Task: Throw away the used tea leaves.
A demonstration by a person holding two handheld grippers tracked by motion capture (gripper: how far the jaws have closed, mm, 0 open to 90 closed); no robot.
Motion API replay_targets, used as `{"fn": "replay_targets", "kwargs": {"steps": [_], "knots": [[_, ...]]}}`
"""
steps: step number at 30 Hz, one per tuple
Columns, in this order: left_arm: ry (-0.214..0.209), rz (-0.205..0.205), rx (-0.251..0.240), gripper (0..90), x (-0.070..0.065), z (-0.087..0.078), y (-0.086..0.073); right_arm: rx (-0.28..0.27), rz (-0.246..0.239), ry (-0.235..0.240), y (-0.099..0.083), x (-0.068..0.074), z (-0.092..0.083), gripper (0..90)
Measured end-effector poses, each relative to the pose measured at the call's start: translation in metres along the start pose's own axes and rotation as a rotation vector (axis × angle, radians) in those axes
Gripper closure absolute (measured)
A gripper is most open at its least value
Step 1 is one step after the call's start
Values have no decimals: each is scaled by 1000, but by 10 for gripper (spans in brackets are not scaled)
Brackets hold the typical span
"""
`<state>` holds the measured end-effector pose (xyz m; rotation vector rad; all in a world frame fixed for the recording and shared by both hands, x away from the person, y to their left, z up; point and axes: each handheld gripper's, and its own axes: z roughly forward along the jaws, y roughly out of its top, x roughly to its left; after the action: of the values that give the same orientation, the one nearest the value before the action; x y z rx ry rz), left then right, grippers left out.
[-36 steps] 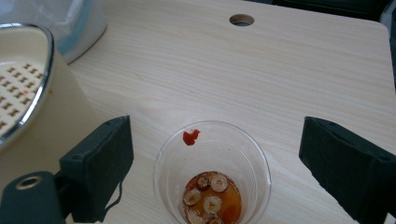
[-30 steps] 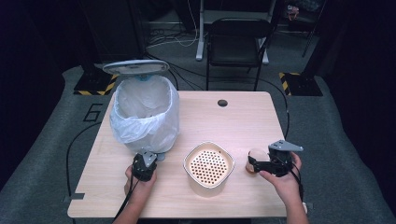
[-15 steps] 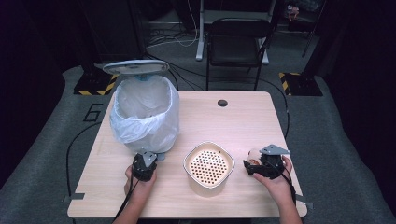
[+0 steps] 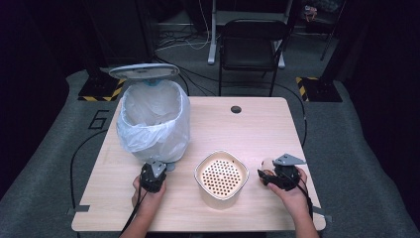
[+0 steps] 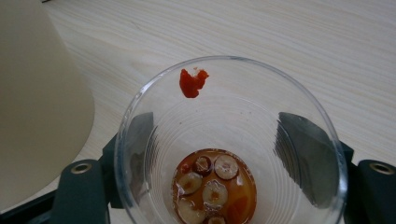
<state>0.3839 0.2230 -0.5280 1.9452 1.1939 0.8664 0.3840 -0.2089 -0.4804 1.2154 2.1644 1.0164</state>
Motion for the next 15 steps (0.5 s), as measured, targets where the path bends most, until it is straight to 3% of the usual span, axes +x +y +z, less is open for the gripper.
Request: {"fn": "replay_targets", "kwargs": {"steps": [15], "knots": [[-5,1,6,897,0,0,0,-40,-26,42,14,-2,-8,316]]}}
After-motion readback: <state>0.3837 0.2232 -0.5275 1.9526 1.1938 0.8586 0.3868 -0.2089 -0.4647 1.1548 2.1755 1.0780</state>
